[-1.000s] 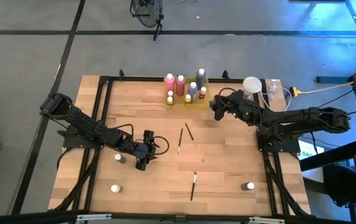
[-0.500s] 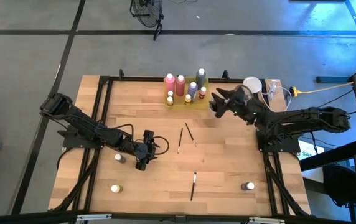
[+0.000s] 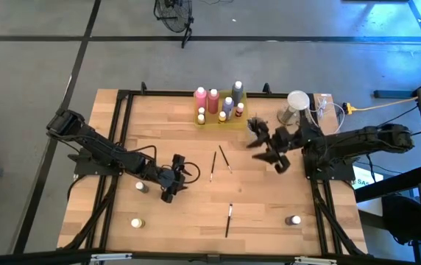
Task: Pick & Place Paint Supplies
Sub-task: Put the small light blue paint bottle into the yellow bin
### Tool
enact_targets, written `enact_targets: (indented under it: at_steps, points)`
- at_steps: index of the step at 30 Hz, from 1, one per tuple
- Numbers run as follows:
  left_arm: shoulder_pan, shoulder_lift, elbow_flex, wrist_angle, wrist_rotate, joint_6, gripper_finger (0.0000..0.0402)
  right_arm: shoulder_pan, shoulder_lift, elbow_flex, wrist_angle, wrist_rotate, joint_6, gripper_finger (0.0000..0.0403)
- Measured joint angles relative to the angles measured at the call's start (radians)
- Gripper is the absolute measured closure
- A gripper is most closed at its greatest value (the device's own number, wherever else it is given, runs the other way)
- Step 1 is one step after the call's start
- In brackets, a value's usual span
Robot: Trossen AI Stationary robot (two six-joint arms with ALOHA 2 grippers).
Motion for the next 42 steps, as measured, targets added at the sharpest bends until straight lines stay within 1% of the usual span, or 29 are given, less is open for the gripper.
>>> enact_targets:
  at_steps: [3, 11, 14, 18, 20, 23, 26, 30, 32, 34, 36, 38, 41, 42]
  points:
    - [-0.004, 0.000, -0.003, -0.004, 0.035, -0.005, 0.0169, 0.072, 0.000, 0.000, -0.021, 0.037, -0.008, 0.0210]
    - [-0.009, 0.000, -0.003, 0.064, 0.034, -0.059, 0.0161, 0.216, 0.000, 0.000, -0.083, 0.143, -0.092, 0.0210]
    - [-0.019, 0.000, -0.003, 0.116, 0.032, -0.056, 0.0148, 0.260, 0.000, 0.000, -0.110, 0.203, -0.122, 0.0210]
    - [-0.024, -0.001, -0.003, 0.164, 0.008, -0.052, 0.0118, 0.311, 0.017, 0.000, -0.129, 0.276, -0.156, 0.0210]
    - [-0.023, -0.002, -0.003, 0.157, -0.004, -0.044, 0.0100, 0.329, 0.036, 0.000, -0.124, 0.279, -0.181, 0.0210]
    - [-0.028, -0.002, -0.004, 0.156, 0.008, -0.019, 0.0072, 0.343, 0.066, 0.000, -0.122, 0.279, -0.196, 0.0210]
    - [-0.032, -0.002, -0.004, 0.162, 0.004, -0.046, 0.0053, 0.347, 0.091, 0.000, -0.110, 0.281, -0.198, 0.0210]
    - [-0.032, -0.002, -0.004, 0.175, 0.021, -0.109, 0.0047, 0.347, 0.116, 0.000, -0.084, 0.285, -0.199, 0.0210]
    - [-0.032, -0.002, -0.004, 0.175, 0.025, -0.110, 0.0048, 0.347, 0.119, 0.000, -0.087, 0.303, -0.198, 0.0210]
    - [-0.031, -0.002, -0.003, 0.166, 0.024, -0.154, 0.0049, 0.347, 0.119, 0.000, -0.089, 0.326, -0.198, 0.0210]
    - [-0.022, -0.012, 0.022, 0.082, 0.004, -0.167, 0.0050, 0.347, 0.119, 0.000, -0.089, 0.332, -0.198, 0.0210]
    - [-0.013, -0.030, 0.078, -0.062, -0.035, -0.195, 0.0050, 0.347, 0.119, 0.000, -0.090, 0.331, -0.198, 0.0210]
    - [-0.005, -0.047, 0.192, -0.385, -0.125, -0.267, 0.0050, 0.347, 0.119, 0.000, -0.093, 0.331, -0.197, 0.0210]
    - [-0.003, -0.048, 0.237, -0.498, -0.135, -0.302, 0.0050, 0.347, 0.119, 0.000, -0.093, 0.331, -0.196, 0.0210]
